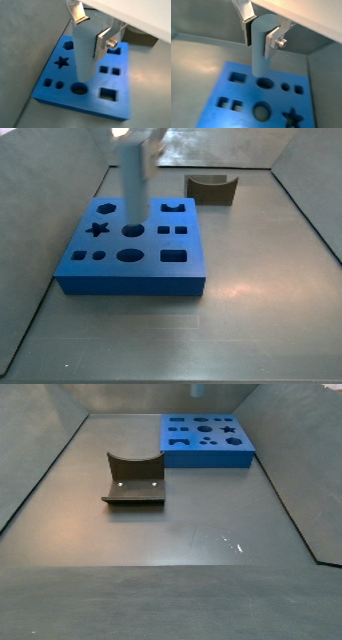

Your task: Insert the oval object.

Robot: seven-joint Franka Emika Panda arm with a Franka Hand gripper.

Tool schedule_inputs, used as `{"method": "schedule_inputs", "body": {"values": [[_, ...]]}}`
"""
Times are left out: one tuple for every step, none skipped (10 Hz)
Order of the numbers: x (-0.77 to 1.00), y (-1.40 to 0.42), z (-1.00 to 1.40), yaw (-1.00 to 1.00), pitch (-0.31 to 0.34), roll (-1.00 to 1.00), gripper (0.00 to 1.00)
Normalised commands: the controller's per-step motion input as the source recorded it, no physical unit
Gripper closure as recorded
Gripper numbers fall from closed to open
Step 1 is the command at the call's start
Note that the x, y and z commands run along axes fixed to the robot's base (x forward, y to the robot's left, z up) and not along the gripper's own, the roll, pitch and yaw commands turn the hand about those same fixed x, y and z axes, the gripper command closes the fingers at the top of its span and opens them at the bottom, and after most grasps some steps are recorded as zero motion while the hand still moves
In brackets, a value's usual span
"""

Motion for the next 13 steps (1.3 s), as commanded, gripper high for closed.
{"method": "schedule_inputs", "body": {"values": [[-0.65, -0.04, -0.55, -0.54, 0.000, 0.03, 1.00], [-0.25, 0.00, -0.43, -0.96, -0.003, 0.03, 1.00], [0.00, 0.00, -0.25, -1.00, 0.000, 0.05, 1.00], [0.00, 0.00, -0.23, -1.00, 0.000, 0.07, 1.00], [0.00, 0.00, -0.24, -1.00, -0.030, 0.09, 1.00], [0.01, 0.00, -0.19, -1.00, -0.037, 0.11, 1.00], [0.05, -0.03, -0.09, -0.99, -0.039, 0.10, 1.00], [0.20, -0.11, -0.03, -0.85, -0.029, 0.12, 1.00], [0.21, -0.12, 0.00, -0.84, -0.021, 0.11, 1.00], [0.24, -0.16, 0.00, -0.79, -0.001, 0.06, 1.00], [0.09, -0.20, 0.00, -0.90, -0.027, 0.05, 1.00], [0.09, -0.20, 0.00, -0.90, -0.037, 0.06, 1.00], [0.03, -0.15, -0.09, -0.96, -0.019, 0.04, 1.00]]}}
